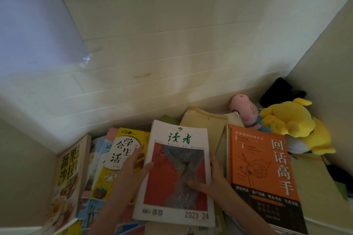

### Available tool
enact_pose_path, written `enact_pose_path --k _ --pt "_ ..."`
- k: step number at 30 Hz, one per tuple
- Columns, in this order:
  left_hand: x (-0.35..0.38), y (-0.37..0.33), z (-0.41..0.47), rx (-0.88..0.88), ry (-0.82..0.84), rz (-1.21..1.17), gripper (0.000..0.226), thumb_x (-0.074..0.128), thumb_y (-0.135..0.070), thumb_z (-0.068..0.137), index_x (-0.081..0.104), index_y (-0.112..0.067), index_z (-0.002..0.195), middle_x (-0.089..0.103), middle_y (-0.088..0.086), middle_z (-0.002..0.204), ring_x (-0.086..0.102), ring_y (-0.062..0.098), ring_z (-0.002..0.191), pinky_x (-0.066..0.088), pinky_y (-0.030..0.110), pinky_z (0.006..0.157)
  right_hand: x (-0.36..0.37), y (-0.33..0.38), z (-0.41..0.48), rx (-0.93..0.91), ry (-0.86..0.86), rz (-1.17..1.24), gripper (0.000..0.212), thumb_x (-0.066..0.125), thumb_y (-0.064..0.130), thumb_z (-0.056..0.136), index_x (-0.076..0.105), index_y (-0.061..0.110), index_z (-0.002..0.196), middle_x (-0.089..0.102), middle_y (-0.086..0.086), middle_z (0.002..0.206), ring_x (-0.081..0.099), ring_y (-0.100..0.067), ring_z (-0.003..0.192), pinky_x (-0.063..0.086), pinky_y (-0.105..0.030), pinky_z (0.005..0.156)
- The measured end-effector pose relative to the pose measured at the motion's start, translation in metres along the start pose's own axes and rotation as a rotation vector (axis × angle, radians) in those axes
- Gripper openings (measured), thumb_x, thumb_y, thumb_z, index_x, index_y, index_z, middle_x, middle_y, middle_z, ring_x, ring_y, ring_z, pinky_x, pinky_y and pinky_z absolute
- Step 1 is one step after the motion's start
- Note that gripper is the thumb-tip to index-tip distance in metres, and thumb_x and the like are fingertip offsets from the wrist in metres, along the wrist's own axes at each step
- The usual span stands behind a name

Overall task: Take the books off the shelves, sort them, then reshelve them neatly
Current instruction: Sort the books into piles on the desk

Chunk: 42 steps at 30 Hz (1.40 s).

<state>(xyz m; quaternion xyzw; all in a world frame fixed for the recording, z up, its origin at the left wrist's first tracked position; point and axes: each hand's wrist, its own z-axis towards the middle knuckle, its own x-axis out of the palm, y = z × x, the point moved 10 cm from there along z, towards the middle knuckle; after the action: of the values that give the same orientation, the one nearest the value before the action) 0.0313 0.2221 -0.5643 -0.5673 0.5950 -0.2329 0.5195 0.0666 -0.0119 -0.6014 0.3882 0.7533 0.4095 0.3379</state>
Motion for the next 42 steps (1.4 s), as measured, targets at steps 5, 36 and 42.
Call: enact_pose_path --k 5,36,42 --pt "0.000 0.010 -0.004 -0.062 -0.001 -0.015 0.058 0.061 -0.021 0.091 0.036 -0.027 0.143 0.052 0.001 0.132 0.056 0.010 0.099 0.051 0.019 0.064 -0.005 -0.004 0.001 0.034 -0.025 0.157 0.101 0.082 0.015 0.070 0.010 0.045 0.134 0.056 0.009 0.117 0.064 -0.010 0.098 0.058 -0.025 0.072" --pt "0.039 0.016 -0.030 -0.132 0.071 0.086 0.079 0.049 -0.034 0.096 -0.010 -0.029 0.150 0.002 -0.006 0.159 0.023 0.018 0.141 0.029 0.030 0.110 -0.003 -0.025 0.004 0.146 -0.078 0.157 0.053 0.063 0.010 0.090 0.040 0.039 0.128 0.066 0.005 0.111 0.068 -0.017 0.097 0.058 -0.037 0.082" --pt "0.031 0.014 -0.026 -0.136 0.116 0.086 0.082 0.053 -0.049 0.090 -0.002 -0.035 0.150 0.018 -0.005 0.156 0.035 0.020 0.137 0.036 0.038 0.110 -0.004 -0.010 0.002 0.079 -0.048 -0.029 0.054 0.069 0.022 0.085 0.040 0.037 0.128 0.058 0.015 0.115 0.057 -0.017 0.116 0.049 -0.046 0.098"
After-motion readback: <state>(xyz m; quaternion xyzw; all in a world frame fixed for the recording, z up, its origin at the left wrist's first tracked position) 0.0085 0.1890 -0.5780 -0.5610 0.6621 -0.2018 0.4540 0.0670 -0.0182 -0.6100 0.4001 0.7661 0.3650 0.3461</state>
